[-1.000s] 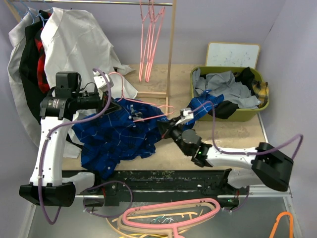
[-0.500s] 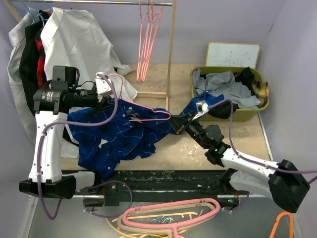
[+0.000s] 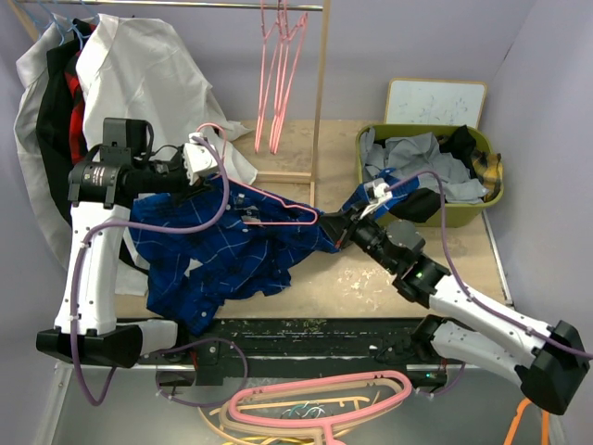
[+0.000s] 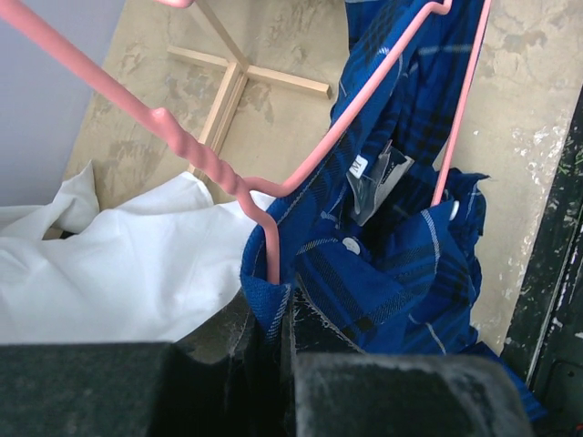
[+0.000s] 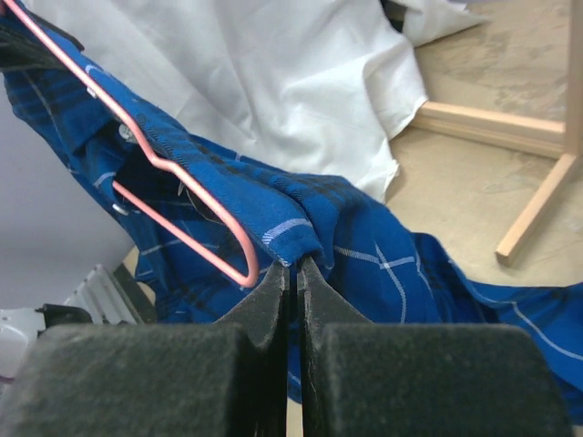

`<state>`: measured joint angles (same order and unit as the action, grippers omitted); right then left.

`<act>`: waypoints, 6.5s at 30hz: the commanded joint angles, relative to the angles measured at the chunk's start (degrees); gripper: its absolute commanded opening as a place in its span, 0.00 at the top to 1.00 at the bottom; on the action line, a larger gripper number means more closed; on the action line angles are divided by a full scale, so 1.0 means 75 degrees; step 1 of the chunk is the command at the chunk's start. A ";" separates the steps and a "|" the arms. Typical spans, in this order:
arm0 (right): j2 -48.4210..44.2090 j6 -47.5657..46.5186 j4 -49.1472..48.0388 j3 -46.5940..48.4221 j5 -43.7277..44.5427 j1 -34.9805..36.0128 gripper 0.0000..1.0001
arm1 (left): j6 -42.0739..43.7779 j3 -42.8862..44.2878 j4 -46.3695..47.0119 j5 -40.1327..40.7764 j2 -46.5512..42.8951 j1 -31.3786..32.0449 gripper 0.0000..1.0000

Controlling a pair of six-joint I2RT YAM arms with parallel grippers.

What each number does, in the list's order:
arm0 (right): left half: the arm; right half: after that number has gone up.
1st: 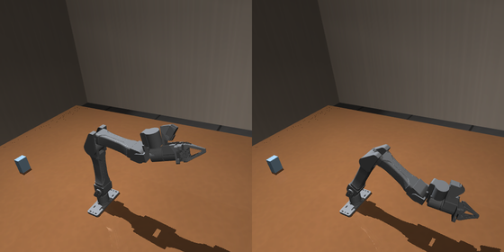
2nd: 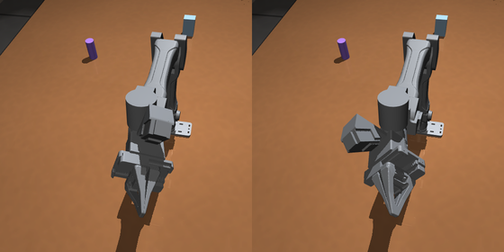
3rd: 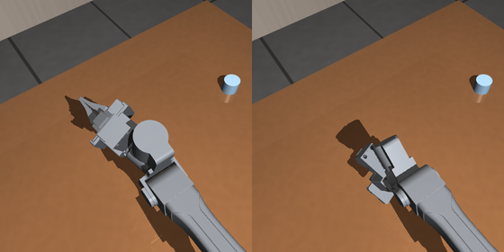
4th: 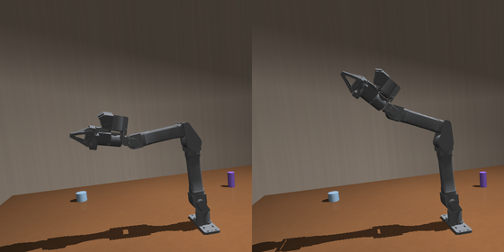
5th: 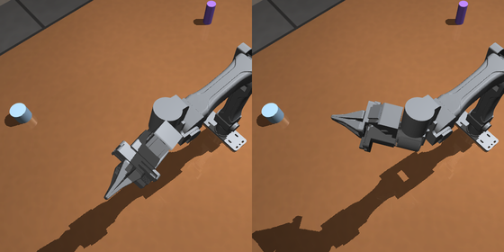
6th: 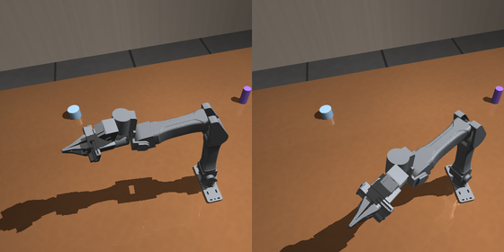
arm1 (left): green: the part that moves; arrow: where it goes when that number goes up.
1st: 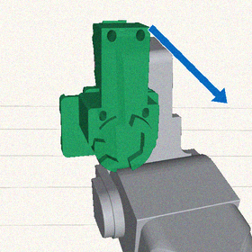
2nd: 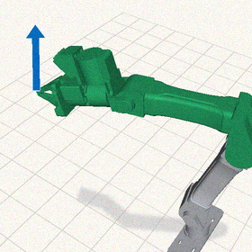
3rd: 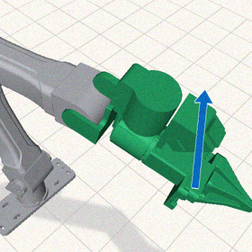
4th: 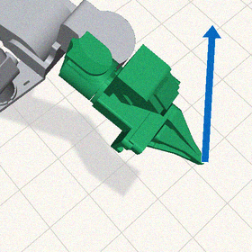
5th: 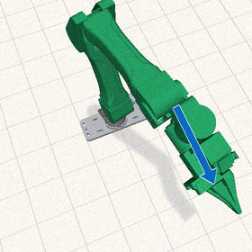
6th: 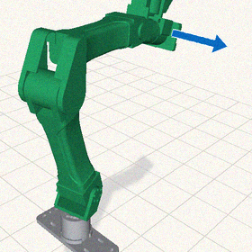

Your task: Place the shirt on the hanger

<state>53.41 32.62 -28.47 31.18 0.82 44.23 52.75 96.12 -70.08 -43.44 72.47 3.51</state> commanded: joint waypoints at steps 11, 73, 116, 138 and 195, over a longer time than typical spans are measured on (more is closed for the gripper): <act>-0.0022 -0.1378 0.3852 0.1976 0.0445 -0.0181 1.00 | 0.0066 -0.0043 0.1372 0.1822 -0.0149 -0.0140 1.00; 0.0174 -0.4983 0.5405 0.3099 -0.2459 0.1229 0.18 | 0.2326 -0.0343 -0.1437 -0.1671 -0.0607 0.0774 1.00; 0.0699 -0.3781 0.3516 0.2653 -0.3143 0.1238 1.00 | 0.1639 -0.0383 -0.1149 -0.1347 -0.0780 0.0681 0.04; 0.0811 -0.3817 0.4162 0.2846 -0.2488 0.1240 1.00 | 0.2243 0.1518 -0.2478 -0.2145 -0.0133 0.0472 0.00; 0.3350 -0.3095 0.6100 0.8109 0.2261 0.1644 1.00 | -0.4803 0.6247 0.5010 1.1611 0.0280 -0.0262 0.01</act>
<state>75.33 6.70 18.76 82.74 1.04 55.64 33.65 149.14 -60.49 -0.16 74.08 3.73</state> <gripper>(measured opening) 0.021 0.992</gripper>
